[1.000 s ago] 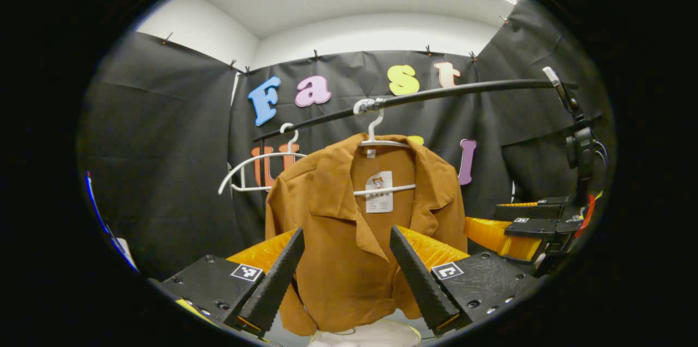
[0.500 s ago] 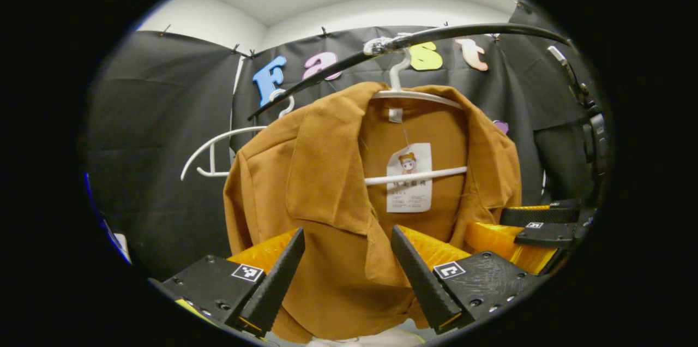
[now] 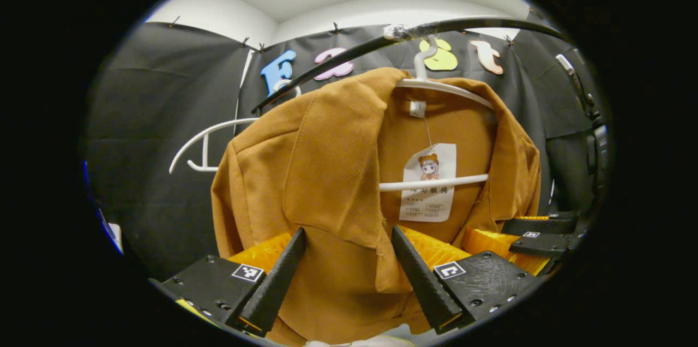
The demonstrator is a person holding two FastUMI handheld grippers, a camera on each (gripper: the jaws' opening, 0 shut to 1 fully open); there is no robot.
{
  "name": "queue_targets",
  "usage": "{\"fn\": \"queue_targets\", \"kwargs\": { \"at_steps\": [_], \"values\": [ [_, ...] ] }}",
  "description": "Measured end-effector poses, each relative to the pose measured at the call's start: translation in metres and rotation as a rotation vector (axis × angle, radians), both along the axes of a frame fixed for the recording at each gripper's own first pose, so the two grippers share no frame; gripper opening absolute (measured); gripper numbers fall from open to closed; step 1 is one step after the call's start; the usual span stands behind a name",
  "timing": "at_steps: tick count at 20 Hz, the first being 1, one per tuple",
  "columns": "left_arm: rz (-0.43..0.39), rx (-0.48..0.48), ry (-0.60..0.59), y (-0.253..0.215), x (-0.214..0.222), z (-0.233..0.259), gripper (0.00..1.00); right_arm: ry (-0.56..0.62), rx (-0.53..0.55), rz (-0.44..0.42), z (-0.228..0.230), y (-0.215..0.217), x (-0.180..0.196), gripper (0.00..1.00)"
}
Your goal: Grasp the clothes on the hanger with both hands and then place them into the laundry hamper below.
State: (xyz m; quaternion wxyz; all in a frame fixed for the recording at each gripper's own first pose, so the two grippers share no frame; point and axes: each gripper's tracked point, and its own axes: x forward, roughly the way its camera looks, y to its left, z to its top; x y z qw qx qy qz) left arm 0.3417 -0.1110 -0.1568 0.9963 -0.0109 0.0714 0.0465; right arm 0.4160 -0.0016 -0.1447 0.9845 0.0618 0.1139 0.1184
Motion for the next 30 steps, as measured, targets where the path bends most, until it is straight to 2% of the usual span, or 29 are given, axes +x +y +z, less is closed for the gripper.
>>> {"fn": "queue_targets", "kwargs": {
  "at_steps": [2,3,6,7,8,9,11,13,14,15,16,17,19,20,23,26,27,28,30],
  "values": [
    [0.017,-0.009,0.014,0.005,0.000,-0.004,0.91,0.007,0.017,0.000,0.000,0.000,0.003,0.86],
    [0.024,-0.014,0.016,0.005,0.001,-0.005,0.88,0.006,0.025,-0.009,-0.001,0.000,0.006,0.74],
    [0.028,0.002,0.033,0.010,0.001,-0.007,0.63,-0.005,0.023,0.000,-0.002,-0.003,0.011,0.53],
    [0.023,0.003,0.040,0.011,0.000,-0.009,0.55,-0.012,0.021,0.008,-0.001,-0.007,0.011,0.41],
    [0.008,-0.005,0.056,0.010,0.003,-0.012,0.47,-0.015,0.024,0.010,0.000,-0.011,0.014,0.35],
    [0.005,-0.008,0.073,0.012,0.000,-0.017,0.39,-0.017,0.034,0.026,0.000,-0.014,0.014,0.20],
    [-0.014,-0.020,0.059,0.016,0.004,-0.016,0.22,-0.005,0.059,0.084,-0.001,-0.013,0.013,0.10],
    [-0.049,-0.030,0.084,0.011,0.002,-0.021,0.27,0.022,0.095,0.147,-0.002,-0.015,0.009,0.07],
    [-0.031,-0.016,0.088,0.017,-0.002,-0.019,0.27,0.036,0.117,0.176,-0.002,-0.017,0.008,0.06],
    [-0.005,-0.003,0.088,0.024,0.002,-0.023,0.17,0.049,0.142,0.206,-0.002,-0.019,0.007,0.05],
    [-0.015,-0.015,0.092,0.022,0.000,-0.021,0.07,0.061,0.167,0.228,0.000,-0.020,0.007,0.04],
    [-0.019,-0.019,0.100,0.021,-0.002,-0.021,0.04,0.068,0.193,0.244,0.000,-0.021,0.008,0.05],
    [-0.004,-0.036,0.110,0.029,0.000,-0.020,0.03,0.082,0.260,0.275,0.006,-0.023,0.006,0.04],
    [-0.009,-0.058,0.116,0.028,-0.003,-0.019,0.00,0.091,0.315,0.298,0.010,-0.023,0.004,0.05],
    [-0.023,-0.070,0.115,0.033,-0.010,-0.014,0.00,0.107,0.499,0.430,0.027,-0.014,-0.014,0.05],
    [-0.023,-0.071,0.091,0.043,-0.017,-0.003,0.00,0.090,0.591,0.540,0.047,-0.013,-0.028,0.04],
    [-0.021,-0.091,0.078,0.046,-0.021,0.004,0.03,0.077,0.613,0.561,0.055,-0.013,-0.033,0.04],
    [-0.015,-0.111,0.069,0.050,-0.021,0.010,0.00,0.065,0.643,0.597,0.065,-0.013,-0.037,0.04],
    [0.004,-0.134,0.032,0.059,-0.023,0.027,0.00,0.044,0.704,0.638,0.083,-0.013,-0.040,0.03]
  ]
}}
